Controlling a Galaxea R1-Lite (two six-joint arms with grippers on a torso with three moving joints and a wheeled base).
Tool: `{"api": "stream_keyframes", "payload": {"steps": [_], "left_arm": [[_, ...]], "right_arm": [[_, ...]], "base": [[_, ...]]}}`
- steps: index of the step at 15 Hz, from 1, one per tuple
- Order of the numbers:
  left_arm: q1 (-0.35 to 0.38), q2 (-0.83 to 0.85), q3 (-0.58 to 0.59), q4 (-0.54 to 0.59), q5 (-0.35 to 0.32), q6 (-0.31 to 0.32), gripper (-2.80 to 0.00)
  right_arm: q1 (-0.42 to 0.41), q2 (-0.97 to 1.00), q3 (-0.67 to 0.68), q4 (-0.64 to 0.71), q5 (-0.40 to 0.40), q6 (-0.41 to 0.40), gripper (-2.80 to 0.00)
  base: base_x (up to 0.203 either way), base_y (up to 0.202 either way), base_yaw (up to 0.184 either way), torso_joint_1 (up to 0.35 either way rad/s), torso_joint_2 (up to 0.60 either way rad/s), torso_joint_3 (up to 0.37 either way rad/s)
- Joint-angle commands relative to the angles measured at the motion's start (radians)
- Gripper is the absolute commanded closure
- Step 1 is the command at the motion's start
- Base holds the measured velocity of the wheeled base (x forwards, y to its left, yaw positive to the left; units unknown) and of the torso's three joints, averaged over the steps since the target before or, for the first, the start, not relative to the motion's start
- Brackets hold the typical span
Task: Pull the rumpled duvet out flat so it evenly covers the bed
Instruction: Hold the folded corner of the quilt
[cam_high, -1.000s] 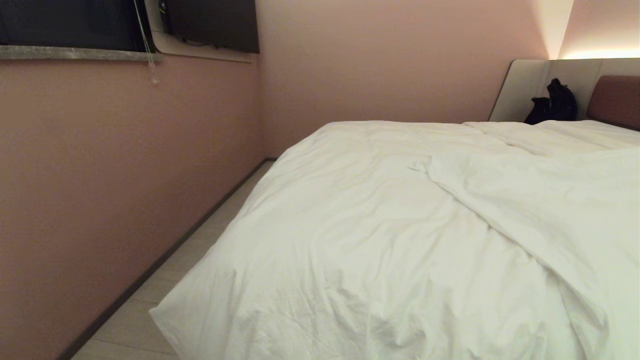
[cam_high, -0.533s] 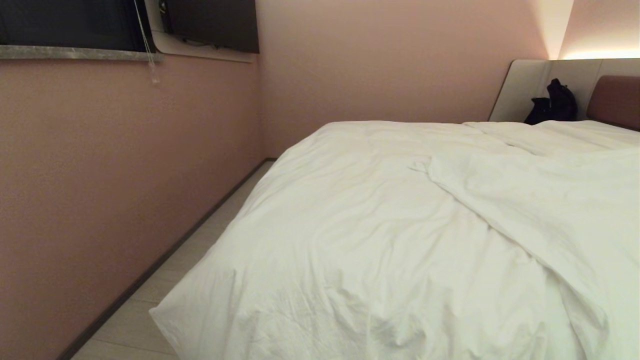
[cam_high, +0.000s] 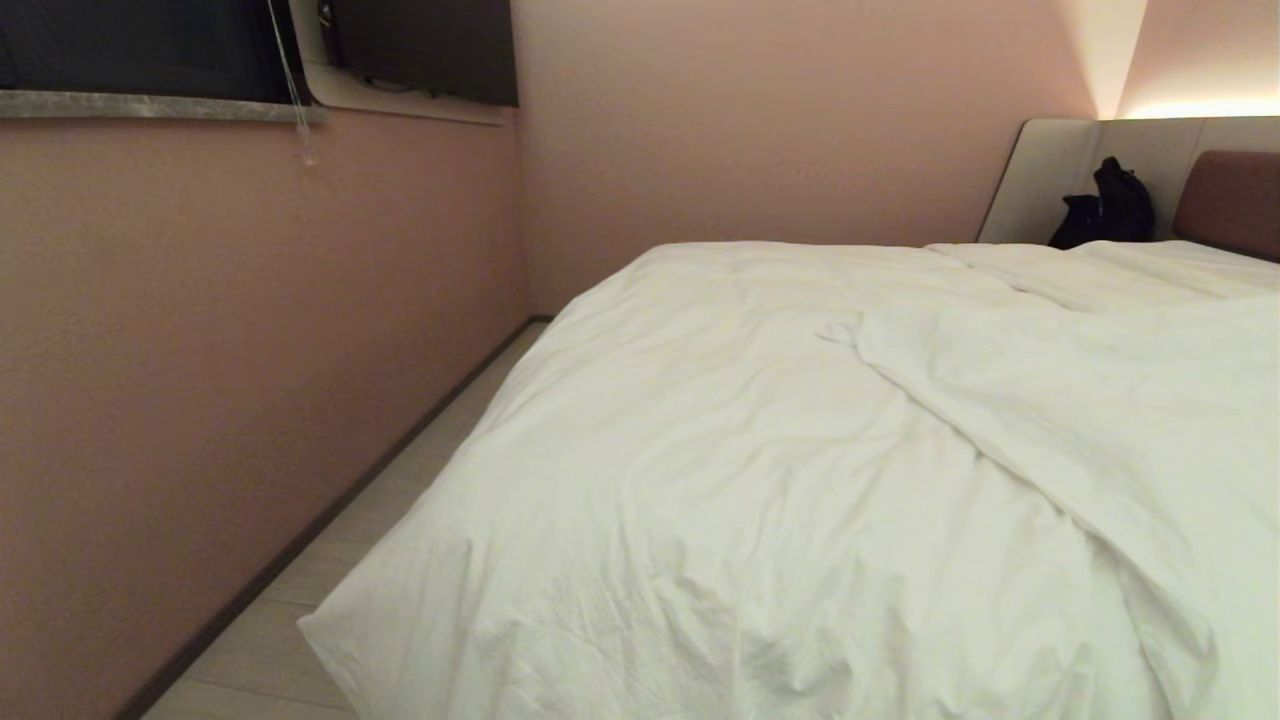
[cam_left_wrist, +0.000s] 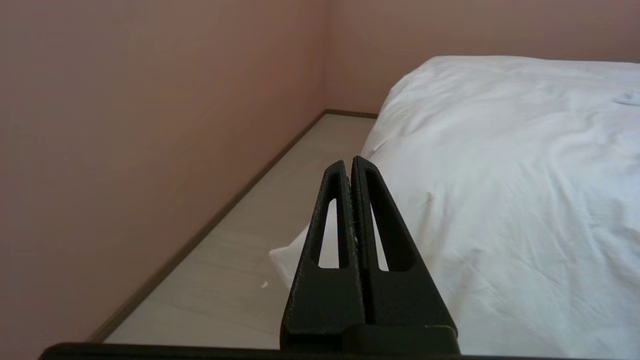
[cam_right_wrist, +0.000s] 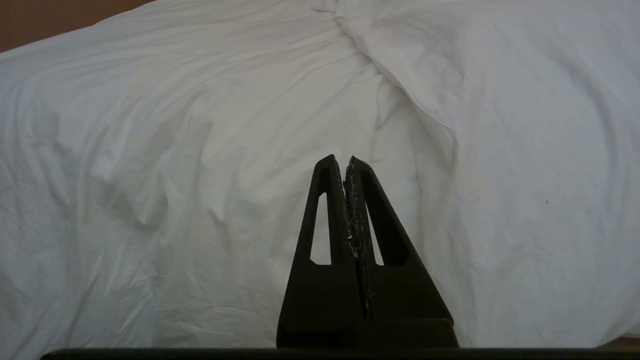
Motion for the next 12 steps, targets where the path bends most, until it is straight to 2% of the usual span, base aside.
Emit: {"api": "stream_keyframes", "payload": {"steps": [1, 4, 9, 12], "left_arm": [[0.0, -0.005, 0.047, -0.015, 0.001, 0.007, 0.0], [0.0, -0.005, 0.148, -0.062, 0.001, 0.044, 0.0], [0.0, -0.005, 0.211, -0.054, -0.01, 0.046, 0.0], [0.0, -0.005, 0.223, -0.054, -0.096, 0.019, 0.0]], "right_arm": [[0.001, 0.0, 0.0, 0.0, 0.0, 0.0, 0.0], [-0.001, 0.0, 0.0, 0.0, 0.0, 0.0, 0.0], [0.001, 0.0, 0.0, 0.0, 0.0, 0.0, 0.0], [0.001, 0.0, 0.0, 0.0, 0.0, 0.0, 0.0]], "base": [[0.0, 0.0, 0.0, 0.0, 0.0, 0.0], [0.0, 0.0, 0.0, 0.0, 0.0, 0.0], [0.0, 0.0, 0.0, 0.0, 0.0, 0.0], [0.0, 0.0, 0.0, 0.0, 0.0, 0.0]]}}
